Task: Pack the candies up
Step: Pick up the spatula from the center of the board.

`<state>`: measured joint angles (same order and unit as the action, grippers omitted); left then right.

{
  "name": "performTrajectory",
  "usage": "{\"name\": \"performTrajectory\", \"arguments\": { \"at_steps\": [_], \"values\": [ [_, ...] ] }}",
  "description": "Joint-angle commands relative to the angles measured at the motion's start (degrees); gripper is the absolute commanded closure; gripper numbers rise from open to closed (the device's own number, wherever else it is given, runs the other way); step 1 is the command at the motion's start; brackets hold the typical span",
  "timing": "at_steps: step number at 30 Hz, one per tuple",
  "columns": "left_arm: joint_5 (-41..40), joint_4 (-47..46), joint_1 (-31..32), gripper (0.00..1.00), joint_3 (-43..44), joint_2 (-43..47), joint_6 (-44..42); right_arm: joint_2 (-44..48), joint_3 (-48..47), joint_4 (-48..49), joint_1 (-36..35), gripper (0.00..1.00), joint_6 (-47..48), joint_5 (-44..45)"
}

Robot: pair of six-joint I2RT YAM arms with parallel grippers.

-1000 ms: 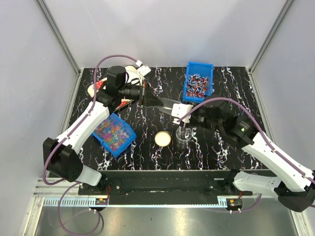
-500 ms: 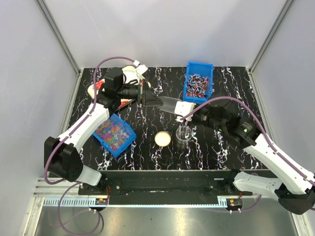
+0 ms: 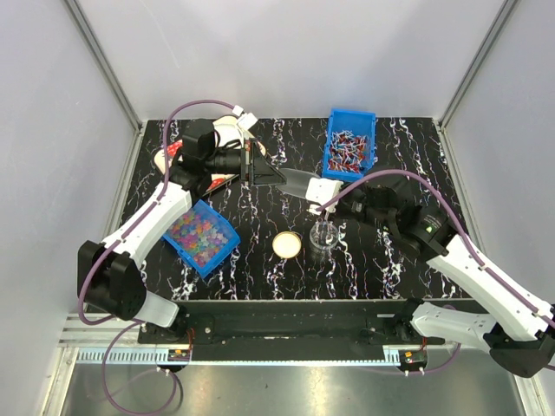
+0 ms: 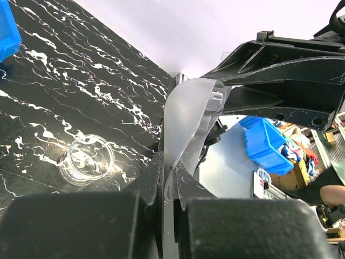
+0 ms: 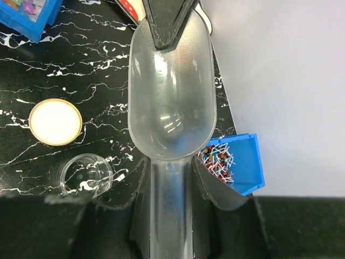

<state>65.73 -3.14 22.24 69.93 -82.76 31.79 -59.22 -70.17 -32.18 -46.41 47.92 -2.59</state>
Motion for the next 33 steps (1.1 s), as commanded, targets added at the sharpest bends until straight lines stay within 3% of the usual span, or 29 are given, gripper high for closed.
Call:
{"name": "performTrajectory", "arguments": {
  "at_steps": [1,4,13,21,24,29,33],
  "values": [
    [3.5,-4.5,0.8,1.0,0.6,2.2,0.8,-0.5,0.8,3.8,0.0,1.0,-0.7,-3.1],
    [3.2,-4.5,0.9,1.0,0.6,2.1,0.8,-0.5,0.3,2.3,0.0,1.0,-0.5,-5.0],
    [3.0,-3.9,0.8,0.7,1.1,1.1,0.7,-1.2,-1.0,1.1,0.0,1.0,-0.6,-6.3],
    [3.1,-3.1,0.9,0.77,0.9,0.9,-0.2,-1.8,-2.4,1.0,0.1,1.0,-1.3,-5.6],
    [3.0,-2.6,0.9,0.72,0.9,0.8,-0.7,-1.9,-2.6,1.5,0.1,1.0,-1.3,-4.7],
    [2.9,-2.1,0.9,0.54,1.0,1.1,-1.3,-2.0,-2.3,2.2,0.1,1.0,-1.2,-3.8],
    [2.8,-1.4,0.9,0.51,0.9,1.1,-1.9,-1.9,-2.2,2.8,0.0,1.0,-1.3,-3.1]
  ]
}}
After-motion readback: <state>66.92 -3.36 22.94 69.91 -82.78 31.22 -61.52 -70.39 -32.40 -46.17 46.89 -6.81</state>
